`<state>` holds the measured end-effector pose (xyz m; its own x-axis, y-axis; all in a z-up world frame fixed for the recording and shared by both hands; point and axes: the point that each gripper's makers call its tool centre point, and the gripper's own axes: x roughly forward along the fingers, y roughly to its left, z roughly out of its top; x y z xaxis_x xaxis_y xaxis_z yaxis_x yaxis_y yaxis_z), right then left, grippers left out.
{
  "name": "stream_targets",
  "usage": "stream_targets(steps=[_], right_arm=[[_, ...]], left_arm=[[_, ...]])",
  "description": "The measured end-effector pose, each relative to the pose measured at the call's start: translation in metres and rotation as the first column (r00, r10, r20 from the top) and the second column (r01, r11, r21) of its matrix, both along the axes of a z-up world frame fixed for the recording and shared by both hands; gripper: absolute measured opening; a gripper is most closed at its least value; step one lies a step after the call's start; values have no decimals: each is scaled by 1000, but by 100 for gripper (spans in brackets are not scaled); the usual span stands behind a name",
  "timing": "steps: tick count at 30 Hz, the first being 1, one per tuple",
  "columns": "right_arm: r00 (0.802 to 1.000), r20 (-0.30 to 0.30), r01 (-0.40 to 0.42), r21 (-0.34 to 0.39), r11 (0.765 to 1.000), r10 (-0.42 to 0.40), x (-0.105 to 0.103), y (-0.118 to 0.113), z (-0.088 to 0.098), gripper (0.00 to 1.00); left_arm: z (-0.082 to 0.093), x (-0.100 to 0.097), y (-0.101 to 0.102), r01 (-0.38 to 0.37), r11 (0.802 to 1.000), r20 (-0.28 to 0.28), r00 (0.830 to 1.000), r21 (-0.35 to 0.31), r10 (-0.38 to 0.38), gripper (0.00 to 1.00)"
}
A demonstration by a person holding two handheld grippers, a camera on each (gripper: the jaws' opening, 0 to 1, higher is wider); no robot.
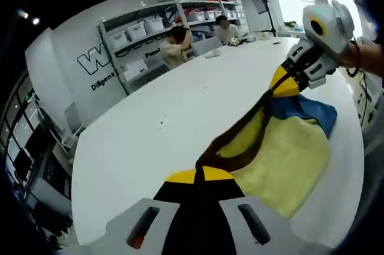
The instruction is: Fold the garment on the visible template until the final outline fits inside the template.
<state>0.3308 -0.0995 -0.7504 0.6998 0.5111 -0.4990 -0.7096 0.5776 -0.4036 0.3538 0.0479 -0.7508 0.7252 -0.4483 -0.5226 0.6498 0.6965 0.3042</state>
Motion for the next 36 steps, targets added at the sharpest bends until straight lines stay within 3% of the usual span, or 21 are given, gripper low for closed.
stream_targets(steps=[8, 12, 16, 23, 25, 31, 33, 36], right_arm=[[999, 3, 44, -36, 998, -44, 34, -4, 12, 0], [997, 1, 76, 6, 997, -76, 54, -3, 17, 0], [994, -12, 110, 39, 993, -110, 76, -4, 11, 0], [990, 12, 143, 11, 990, -143, 114, -3, -10, 0], [989, 12, 146, 3, 989, -146, 124, -2, -19, 0], [988, -7, 157, -23, 987, -157, 142, 0, -49, 0], [985, -32, 169, -22, 985, -170, 145, 0, -58, 0], [979, -46, 200, -24, 980, -200, 150, -3, -68, 0]], left_arm=[[15, 33, -1, -48, 999, 18, 999, -13, 48, 5], [13, 48, 1, -80, 997, 7, 997, -17, 81, 5], [7, 67, 2, -136, 989, -36, 990, -58, 134, 5], [-19, 95, 1, -154, 988, -54, 987, -14, 153, 5], [-31, 102, 2, -170, 985, -82, 982, 1, 169, 5], [-60, 115, 4, -189, 982, -120, 974, 32, 191, 6], [-68, 118, 4, -178, 980, -113, 976, 88, 187, 6], [-75, 122, 1, -173, 979, -104, 977, 104, 184, 6]])
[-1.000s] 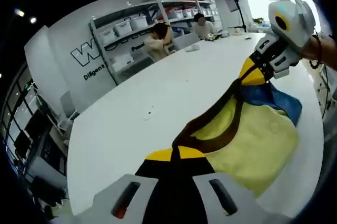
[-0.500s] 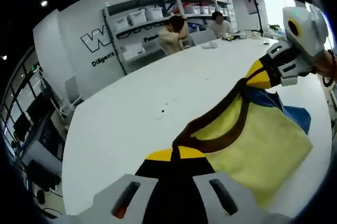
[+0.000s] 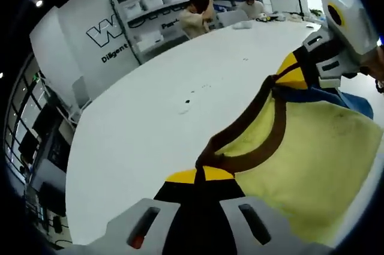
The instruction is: Fold the garment on the visible template until the final outline fits inside the template.
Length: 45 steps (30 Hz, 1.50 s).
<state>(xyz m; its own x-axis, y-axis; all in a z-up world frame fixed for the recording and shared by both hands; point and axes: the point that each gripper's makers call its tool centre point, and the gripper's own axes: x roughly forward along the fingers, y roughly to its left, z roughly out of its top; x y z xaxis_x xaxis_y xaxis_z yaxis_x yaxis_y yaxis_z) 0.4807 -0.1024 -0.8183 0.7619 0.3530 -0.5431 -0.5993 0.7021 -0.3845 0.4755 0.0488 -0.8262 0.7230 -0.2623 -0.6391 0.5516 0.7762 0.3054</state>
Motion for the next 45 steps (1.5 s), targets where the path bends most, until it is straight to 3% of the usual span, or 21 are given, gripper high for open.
stream_targets(steps=[7, 12, 17, 22, 28, 30, 32, 37, 41, 45], right_arm=[[997, -58, 42, 19, 999, -41, 9, -1, -29, 0], [995, -82, 55, 4, 999, -54, 9, -4, -41, 0], [992, -98, 86, 26, 996, -83, 11, -7, -45, 0], [985, -110, 146, 98, 984, -135, 14, -8, -42, 1], [971, -132, 222, 194, 955, -199, 14, -15, -24, 19], [969, -146, 231, 223, 947, -202, 10, -15, -19, 27], [969, -156, 224, 243, 944, -190, 4, -15, -10, 37], [967, -198, 213, 290, 933, -159, -12, -6, 1, 58], [975, -197, 163, 316, 935, -103, -25, 6, 10, 77], [975, -210, 148, 348, 926, -76, -40, 15, 20, 91]], left_arm=[[-24, 8, 5, -51, 998, -22, 998, 28, 51, 6], [-30, 12, 4, -21, 997, 0, 1000, 78, 21, 6], [-29, 15, 3, -24, 998, 9, 1000, 66, 24, 5], [-29, 17, 7, -97, 995, -28, 995, -20, 96, 7], [-26, 16, 15, -102, 995, -38, 994, -21, 101, 27], [-21, 10, 13, -70, 997, -31, 997, -15, 69, 33], [-13, 6, 10, -35, 999, 16, 999, -16, 35, 37], [-6, -3, 7, -28, 998, 5, 1000, -61, 29, 55], [3, -10, 9, -28, 999, 35, 999, -39, 29, 79], [14, -20, 7, -15, 998, 35, 999, -66, 17, 87]])
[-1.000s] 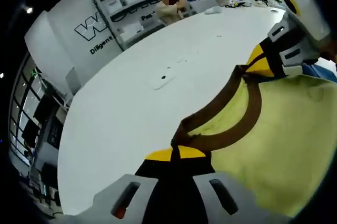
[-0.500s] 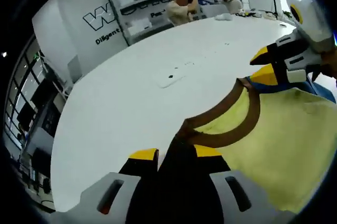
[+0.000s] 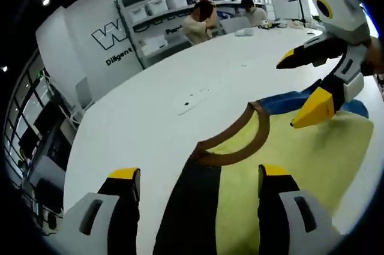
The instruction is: Fold the garment on the visible template until the final outline fits inside the template.
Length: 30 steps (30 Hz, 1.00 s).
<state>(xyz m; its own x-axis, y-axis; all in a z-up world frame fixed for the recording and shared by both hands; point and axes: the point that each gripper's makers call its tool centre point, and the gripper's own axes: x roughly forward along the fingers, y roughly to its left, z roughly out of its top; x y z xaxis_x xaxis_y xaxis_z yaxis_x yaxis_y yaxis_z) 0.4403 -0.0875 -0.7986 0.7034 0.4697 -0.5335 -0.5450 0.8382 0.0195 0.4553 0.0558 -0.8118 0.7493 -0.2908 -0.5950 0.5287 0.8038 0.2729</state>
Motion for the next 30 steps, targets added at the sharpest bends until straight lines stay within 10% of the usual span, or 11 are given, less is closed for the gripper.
stream_targets(steps=[4, 15, 20, 30], right_arm=[[1000, -23, -19, 39, 999, 19, -15, 7, 7, 98], [997, -12, -80, 98, 992, 81, -59, 9, 31, 99], [993, 17, -118, 18, 993, 118, -79, 4, 34, 99], [986, -41, -156, 124, 980, 162, -131, 3, 30, 99]], left_arm=[[10, -8, 0, -7, 1000, 5, 1000, -31, 7, 99], [23, -45, 7, -14, 998, 5, 1000, -56, 14, 99], [16, -68, 11, -10, 999, -18, 1000, -45, 9, 99], [24, -111, 6, 12, 997, -15, 1000, -72, -13, 98]])
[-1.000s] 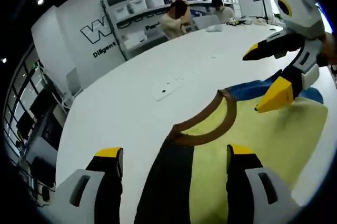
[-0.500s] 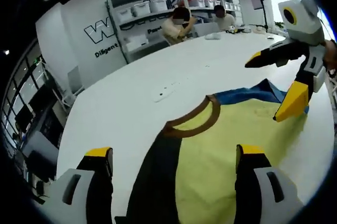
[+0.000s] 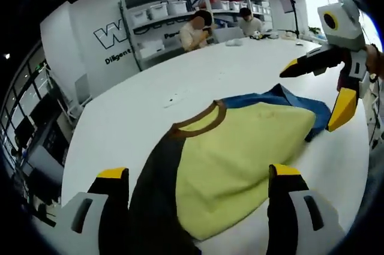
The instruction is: Fold the garment on the visible template until the final outline fits inside the template.
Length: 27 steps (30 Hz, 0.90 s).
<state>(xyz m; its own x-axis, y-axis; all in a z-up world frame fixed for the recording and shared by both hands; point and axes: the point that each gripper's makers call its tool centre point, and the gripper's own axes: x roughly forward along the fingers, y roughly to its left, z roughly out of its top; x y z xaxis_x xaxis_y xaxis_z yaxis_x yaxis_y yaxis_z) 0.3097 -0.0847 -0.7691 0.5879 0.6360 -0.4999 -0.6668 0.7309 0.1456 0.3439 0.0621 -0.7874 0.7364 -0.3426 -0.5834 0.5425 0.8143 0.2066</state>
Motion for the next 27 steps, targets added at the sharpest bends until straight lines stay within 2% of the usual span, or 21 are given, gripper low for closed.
stream_targets(steps=[8, 11, 15, 18, 23, 27], right_arm=[[999, -10, -37, -19, 999, 37, -32, 0, -10, 99], [999, -21, -42, -18, 999, 42, -41, 1, -16, 99], [998, -30, -48, -31, 998, 47, -53, -1, -26, 90], [997, -48, -54, -30, 998, 52, -58, -2, -35, 88], [996, -53, -73, -31, 997, 72, -62, 0, -44, 80], [997, -41, -74, -64, 995, 71, -57, -4, -54, 73]], left_arm=[[-1, -27, 2, -6, 999, 23, 1000, -40, 7, 95], [-7, -38, 2, -2, 999, 12, 1000, -44, 3, 92], [-14, -54, 0, 16, 998, 3, 1000, -56, -16, 87], [-20, -61, -1, 35, 998, 6, 999, -55, -34, 84], [-30, -69, 0, 34, 998, -28, 999, -48, -35, 76], [-32, -72, -4, 40, 995, -13, 999, -88, -41, 72]])
